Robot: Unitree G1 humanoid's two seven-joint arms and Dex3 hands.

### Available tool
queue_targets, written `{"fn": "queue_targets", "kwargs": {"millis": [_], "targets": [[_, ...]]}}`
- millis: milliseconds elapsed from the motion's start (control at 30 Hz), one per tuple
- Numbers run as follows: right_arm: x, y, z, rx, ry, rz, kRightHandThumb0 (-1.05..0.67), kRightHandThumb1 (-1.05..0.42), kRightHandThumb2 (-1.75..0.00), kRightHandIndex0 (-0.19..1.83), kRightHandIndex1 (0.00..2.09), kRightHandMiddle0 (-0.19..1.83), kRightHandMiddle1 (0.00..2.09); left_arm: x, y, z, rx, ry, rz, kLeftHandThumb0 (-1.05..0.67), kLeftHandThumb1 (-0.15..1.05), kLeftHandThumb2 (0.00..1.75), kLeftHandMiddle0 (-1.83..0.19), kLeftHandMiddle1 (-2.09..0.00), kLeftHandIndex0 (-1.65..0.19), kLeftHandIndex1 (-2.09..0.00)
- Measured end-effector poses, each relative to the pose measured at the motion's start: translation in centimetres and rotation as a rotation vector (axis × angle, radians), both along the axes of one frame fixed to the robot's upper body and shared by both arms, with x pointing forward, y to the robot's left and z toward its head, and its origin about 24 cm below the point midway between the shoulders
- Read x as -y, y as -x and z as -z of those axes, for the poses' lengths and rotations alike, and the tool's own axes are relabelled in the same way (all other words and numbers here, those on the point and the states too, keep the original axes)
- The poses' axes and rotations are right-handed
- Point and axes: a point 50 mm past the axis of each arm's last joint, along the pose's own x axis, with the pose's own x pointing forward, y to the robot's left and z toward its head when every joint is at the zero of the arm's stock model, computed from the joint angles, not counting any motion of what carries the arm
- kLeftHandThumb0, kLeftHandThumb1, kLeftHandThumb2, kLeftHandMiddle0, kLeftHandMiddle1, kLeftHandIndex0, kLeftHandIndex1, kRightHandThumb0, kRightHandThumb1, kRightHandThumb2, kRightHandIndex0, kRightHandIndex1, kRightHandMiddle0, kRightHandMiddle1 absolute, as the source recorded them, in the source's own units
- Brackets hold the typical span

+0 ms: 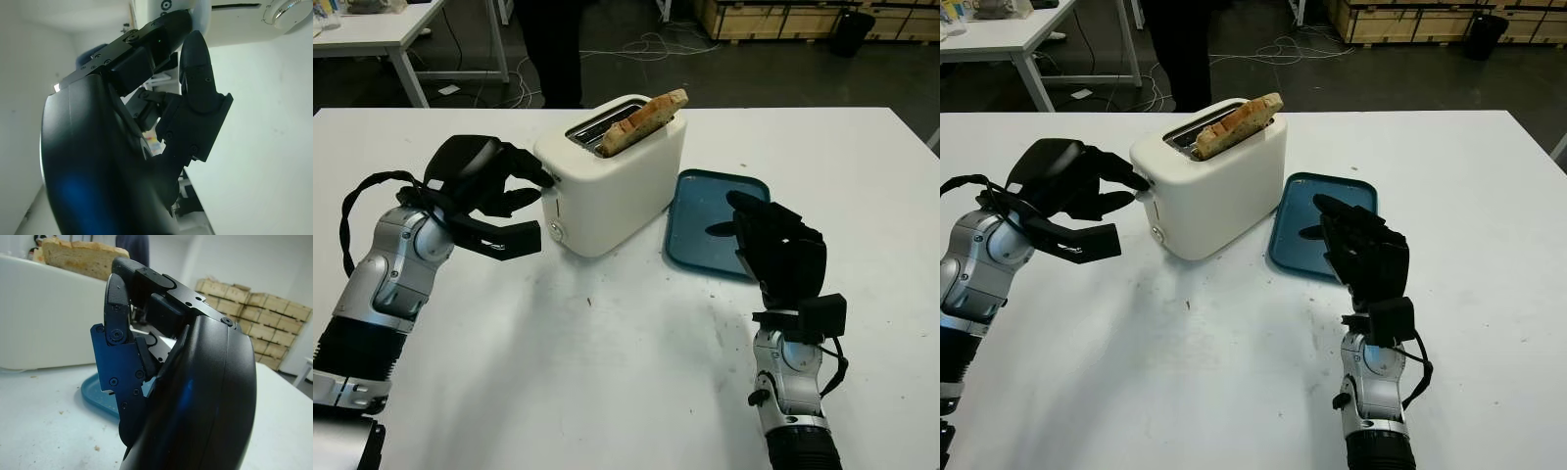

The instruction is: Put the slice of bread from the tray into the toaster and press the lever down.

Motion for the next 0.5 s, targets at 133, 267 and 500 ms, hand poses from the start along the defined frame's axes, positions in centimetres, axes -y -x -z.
{"fn": "queue_targets", "kwargs": {"millis": [133, 267, 500], "targets": [[0.01, 0.00, 0.00, 0.000, 0.000, 0.000, -0.38, -0.92, -0.29, 0.97, 0.91, 1.21, 0.04, -0.02, -0.01, 0.01, -0.001, -0.006, -0.002, -0.31, 0.61, 0.82, -0.88, -1.25, -1.34, -0.14], [0.02, 0.00, 0.00, 0.000, 0.000, 0.001, -0.39, -0.92, -0.29, 0.97, 0.92, 1.21, 0.04, -0.06, -0.04, 0.04, -0.011, -0.012, -0.011, -0.31, 0.61, 0.82, -0.87, -1.35, -1.25, -0.09], [0.06, 0.01, 0.01, 0.000, 0.000, 0.002, -0.39, -0.92, -0.28, 0.97, 0.92, 1.21, 0.04, -0.05, -0.04, 0.05, -0.016, -0.015, -0.011, -0.32, 0.62, 0.82, -0.83, -1.35, -1.26, -0.12]]}}
